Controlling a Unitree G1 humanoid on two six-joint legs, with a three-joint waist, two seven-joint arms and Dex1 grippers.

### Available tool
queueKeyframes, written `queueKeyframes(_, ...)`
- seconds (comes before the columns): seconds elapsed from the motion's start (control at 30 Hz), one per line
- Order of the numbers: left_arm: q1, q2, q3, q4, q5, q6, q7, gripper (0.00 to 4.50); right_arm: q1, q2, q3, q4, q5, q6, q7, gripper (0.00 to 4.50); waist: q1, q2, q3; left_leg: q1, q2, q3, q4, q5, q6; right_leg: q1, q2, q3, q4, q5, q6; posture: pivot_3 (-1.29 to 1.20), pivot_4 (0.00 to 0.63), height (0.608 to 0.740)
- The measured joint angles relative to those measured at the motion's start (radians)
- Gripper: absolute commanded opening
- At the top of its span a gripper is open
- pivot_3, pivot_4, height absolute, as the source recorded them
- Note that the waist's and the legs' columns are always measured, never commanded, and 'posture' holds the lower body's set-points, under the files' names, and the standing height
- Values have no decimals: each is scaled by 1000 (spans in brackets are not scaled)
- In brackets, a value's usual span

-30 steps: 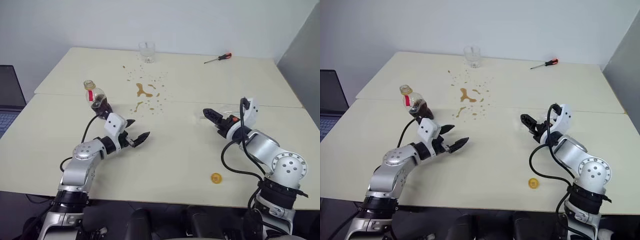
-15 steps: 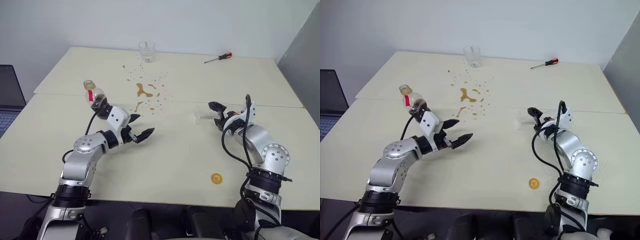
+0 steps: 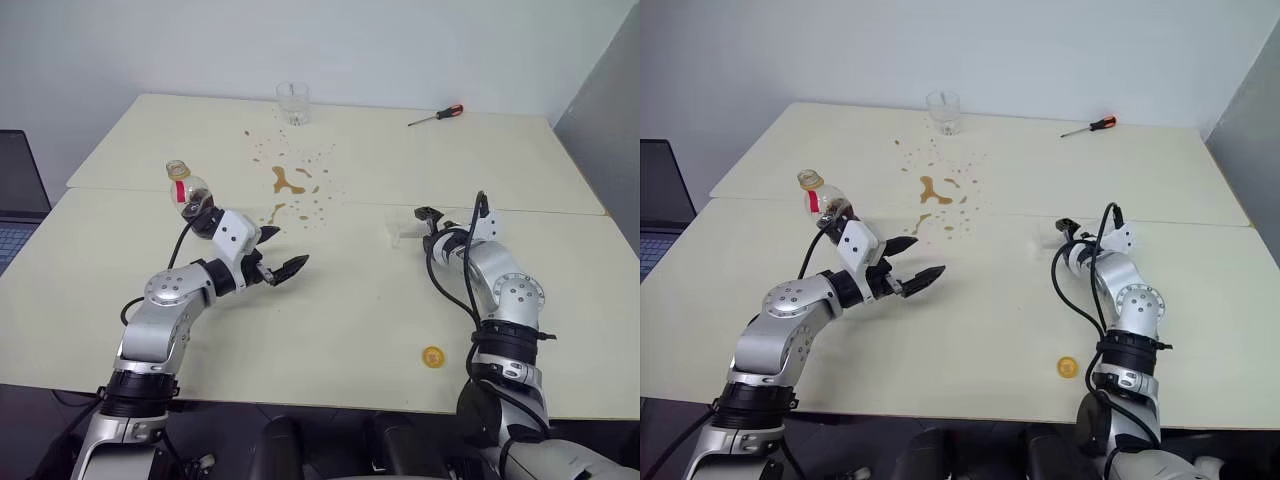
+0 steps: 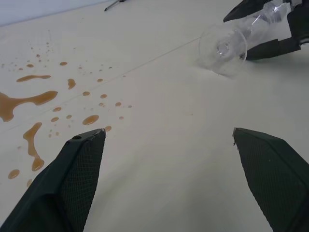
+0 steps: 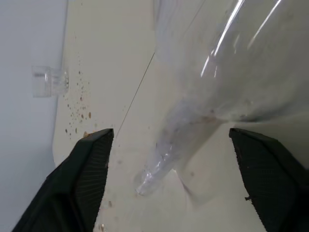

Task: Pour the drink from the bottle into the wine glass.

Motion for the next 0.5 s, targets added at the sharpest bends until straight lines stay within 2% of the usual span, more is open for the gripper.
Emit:
queueKeyframes(0.2, 0, 0, 7, 0, 1, -1, 10, 4500, -8, -7, 7, 13, -52, -9, 31, 754, 0, 0, 0, 0, 0, 0, 0, 0, 0, 0, 0, 0, 0, 0, 0, 0, 150, 740)
queueKeyframes(0.27, 1, -1, 7, 0, 0, -4, 16, 4500, -13, -20, 37, 5, -75, 3, 69, 266, 0, 0, 0, 0, 0, 0, 0, 0, 0, 0, 0, 0, 0, 0, 0, 0, 150, 740)
queueKeyframes(0.4, 7, -11, 23, 0, -2, -10, 26, 4500, -12, -77, 166, -30, -209, 25, 150, 183, 0, 1, 1, 0, 0, 0, -1, 0, 0, -1, 0, 0, 0, 0, 0, 0, 150, 740)
queueKeyframes(0.5, 34, -11, 42, 0, -2, -24, 39, 4500, -8, -155, 351, -120, -391, 5, 289, 183, 0, 2, 1, -1, 0, 1, -1, 0, 0, -1, 0, 1, -1, 0, 0, 0, 150, 740)
